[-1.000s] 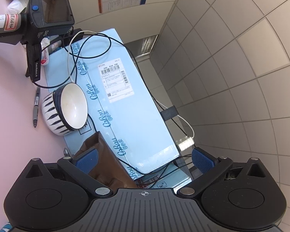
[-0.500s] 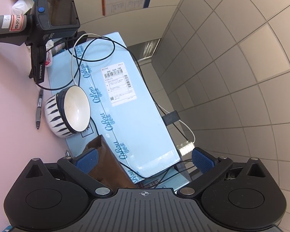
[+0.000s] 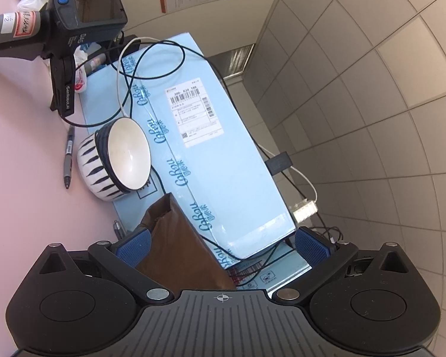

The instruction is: Fold clothes

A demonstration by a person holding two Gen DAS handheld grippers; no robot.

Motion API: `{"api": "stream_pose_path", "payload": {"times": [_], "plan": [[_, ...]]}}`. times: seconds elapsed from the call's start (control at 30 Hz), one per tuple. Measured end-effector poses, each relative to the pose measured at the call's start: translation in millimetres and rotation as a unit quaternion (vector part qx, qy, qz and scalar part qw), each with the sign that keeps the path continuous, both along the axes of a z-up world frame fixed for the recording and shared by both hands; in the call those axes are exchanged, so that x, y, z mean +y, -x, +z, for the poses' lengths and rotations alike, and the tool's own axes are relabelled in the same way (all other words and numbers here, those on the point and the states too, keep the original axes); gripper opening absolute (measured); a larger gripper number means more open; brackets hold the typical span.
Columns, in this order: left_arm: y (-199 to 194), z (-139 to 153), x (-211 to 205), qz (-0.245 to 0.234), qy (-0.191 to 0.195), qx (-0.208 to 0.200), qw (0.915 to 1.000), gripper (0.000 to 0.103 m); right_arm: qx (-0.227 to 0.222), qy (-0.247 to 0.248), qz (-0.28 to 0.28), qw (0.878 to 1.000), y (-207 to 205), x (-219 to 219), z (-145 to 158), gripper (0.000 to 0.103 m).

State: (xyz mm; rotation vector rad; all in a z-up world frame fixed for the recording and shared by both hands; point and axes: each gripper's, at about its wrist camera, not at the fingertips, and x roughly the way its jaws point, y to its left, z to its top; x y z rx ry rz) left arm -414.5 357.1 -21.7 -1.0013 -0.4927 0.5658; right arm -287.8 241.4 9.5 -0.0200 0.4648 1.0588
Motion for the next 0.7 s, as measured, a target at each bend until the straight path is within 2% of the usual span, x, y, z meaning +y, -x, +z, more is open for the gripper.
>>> {"api": "stream_pose_path", "payload": {"times": [0.03,0.1,0.13,0.23,0.43,0.53,0.7], "plan": [[-3.4,-1.7,3.0,-0.010,0.003,0.005,0.9999,0.103,-0.004,0.000,-0.004,1.000,-2.6,-0.7,0.2,0.031],[-10.7,-5.9,10.0,-0.034,0.010,0.013,0.9993,0.103,-0.005,0.003,-0.008,1.000,-9.4,-3.1,0.5,0.015],[-14.2,-7.7,13.1,-0.041,0.013,0.018,0.9989,0.103,-0.007,0.002,-0.010,1.000,-12.8,-5.9,0.9,0.012],[-20.1,-11.3,18.9,-0.036,0.019,0.037,0.9985,0.103,-0.012,-0.002,-0.019,1.000,-25.0,-17.1,3.6,0.011],[-32.8,0.6,34.5,-0.044,-0.015,0.060,0.9971,0.103,-0.012,-0.011,-0.023,1.000,-56.8,-43.4,10.5,0.011],[-52.1,9.2,48.3,-0.057,-0.028,0.108,0.9921,0.103,-0.010,-0.015,-0.018,1.000,-73.8,-55.5,13.0,0.011],[-76.2,29.7,64.5,-0.040,-0.069,0.189,0.9787,0.103,-0.005,-0.019,-0.016,1.000,-100.8,-71.5,13.8,0.012]]}}
